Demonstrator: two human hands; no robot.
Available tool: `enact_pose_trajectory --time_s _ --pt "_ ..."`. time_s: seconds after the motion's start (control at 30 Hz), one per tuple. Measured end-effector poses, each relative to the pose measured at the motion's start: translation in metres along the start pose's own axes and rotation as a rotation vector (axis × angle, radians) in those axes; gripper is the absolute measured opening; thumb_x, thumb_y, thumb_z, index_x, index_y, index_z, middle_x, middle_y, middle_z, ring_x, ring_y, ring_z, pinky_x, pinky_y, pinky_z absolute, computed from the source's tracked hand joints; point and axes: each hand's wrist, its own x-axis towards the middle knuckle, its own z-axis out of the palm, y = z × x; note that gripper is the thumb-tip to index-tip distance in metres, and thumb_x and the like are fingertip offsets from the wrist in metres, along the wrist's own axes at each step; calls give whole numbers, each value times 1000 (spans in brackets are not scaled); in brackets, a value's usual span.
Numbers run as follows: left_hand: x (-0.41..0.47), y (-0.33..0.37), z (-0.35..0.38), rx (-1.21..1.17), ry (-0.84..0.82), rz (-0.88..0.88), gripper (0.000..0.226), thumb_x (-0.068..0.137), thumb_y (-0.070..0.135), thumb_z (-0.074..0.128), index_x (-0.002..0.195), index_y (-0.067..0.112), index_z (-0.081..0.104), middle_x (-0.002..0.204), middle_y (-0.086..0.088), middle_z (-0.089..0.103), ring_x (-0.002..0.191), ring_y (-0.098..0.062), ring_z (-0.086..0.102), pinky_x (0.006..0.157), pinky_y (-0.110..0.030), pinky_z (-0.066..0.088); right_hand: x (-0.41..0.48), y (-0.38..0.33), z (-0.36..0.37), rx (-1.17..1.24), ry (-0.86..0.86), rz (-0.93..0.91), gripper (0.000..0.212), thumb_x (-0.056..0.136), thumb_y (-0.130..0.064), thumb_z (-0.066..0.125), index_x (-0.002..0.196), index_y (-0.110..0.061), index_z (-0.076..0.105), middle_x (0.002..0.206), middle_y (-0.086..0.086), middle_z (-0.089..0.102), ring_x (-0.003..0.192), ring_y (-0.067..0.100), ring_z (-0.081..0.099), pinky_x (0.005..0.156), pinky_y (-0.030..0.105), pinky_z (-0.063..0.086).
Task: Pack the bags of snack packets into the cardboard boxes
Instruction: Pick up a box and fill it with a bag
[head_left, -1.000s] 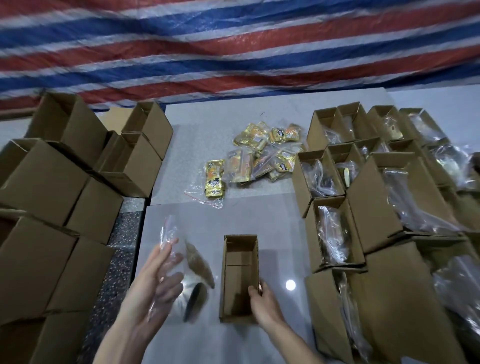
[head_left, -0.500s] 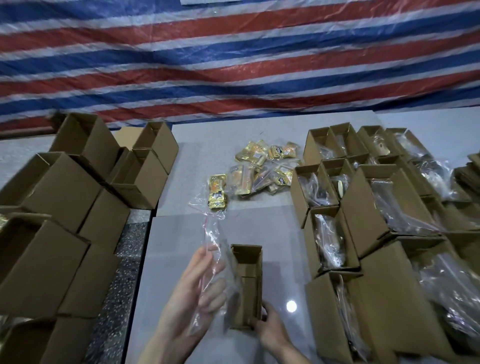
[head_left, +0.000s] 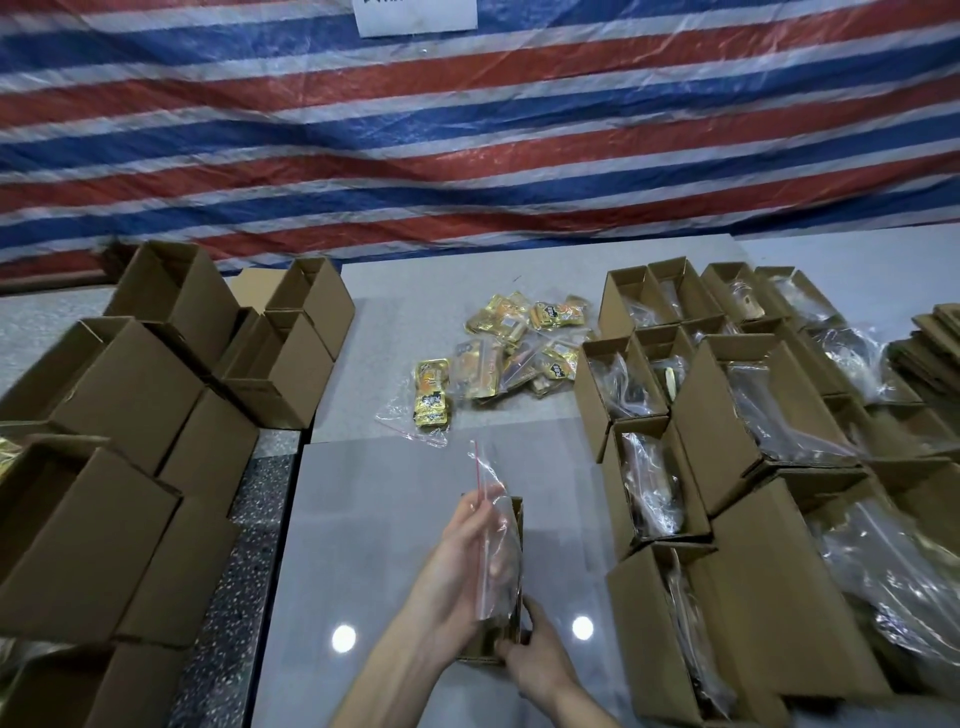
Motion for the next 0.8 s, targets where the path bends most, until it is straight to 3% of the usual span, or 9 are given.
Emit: enact_pose_trajectory --time_s 0.13,0.23,0.3,0.37,0.43,0.6,0.67,0.73,0.8 --pt "14 -16 -11 254 116 -48 20 100 11 51 114 14 65 76 -2 63 53 -11 55 46 -21 43 -3 -2 -1 -13 8 -28 107 75 -29 72 158 -28 4 125 -1 64 112 13 63 92 22 49" --pt "21 -26 -22 403 210 -107 27 102 7 47 119 17 66 92 -6 67 74 -15 63 61 -25 50 -3 -5 -2 -1 4 -92 105 64 -36 72 155 -34 19 125 -7 67 109 11 66 94 27 52" --pt "24 -33 -31 477 246 -151 30 101 5 46 118 19 66 100 -9 66 81 -19 63 64 -26 52 -2 -6 -1 -1 17 -132 86 70 -37 70 147 -41 31 117 -12 69 103 8 67 90 29 55" --pt "27 -40 -36 502 256 -179 29 100 3 46 114 18 67 98 -11 69 81 -21 64 63 -27 52 -2 -5 -2 -7 24 -162 65 83 -34 66 139 -44 34 112 -18 66 97 -2 65 83 18 54" --pt "29 -46 -38 524 271 -170 25 98 -1 49 111 11 66 90 -12 69 73 -21 62 61 -27 49 -2 -3 -2 20 9 -170 62 84 -28 67 132 -47 34 105 -24 65 91 -8 64 75 8 49" --pt "37 -57 -53 758 318 -106 24 88 -12 46 102 0 60 78 -15 61 52 -17 51 42 -20 37 2 -2 -2 59 -24 -131 81 75 0 62 140 -42 35 103 -10 72 93 1 70 81 20 56" --pt "44 -63 -59 904 339 -74 24 87 -13 40 98 0 57 79 -17 60 52 -17 53 41 -23 41 2 -2 -2 64 -21 -118 82 77 2 59 142 -41 34 104 -9 72 95 6 70 86 26 58" --pt "51 -68 -65 1084 366 -36 24 87 -9 40 103 1 56 88 -14 64 69 -19 60 59 -29 51 1 -3 -2 58 -24 -97 82 77 -2 57 144 -43 33 107 -12 70 99 6 68 90 28 57" --pt "57 -73 -69 1234 387 -24 19 88 -1 45 104 7 52 95 -7 64 84 -21 61 73 -32 50 -1 -5 -3 43 -20 -84 82 76 -7 55 148 -38 33 116 -12 68 107 8 65 95 27 54"
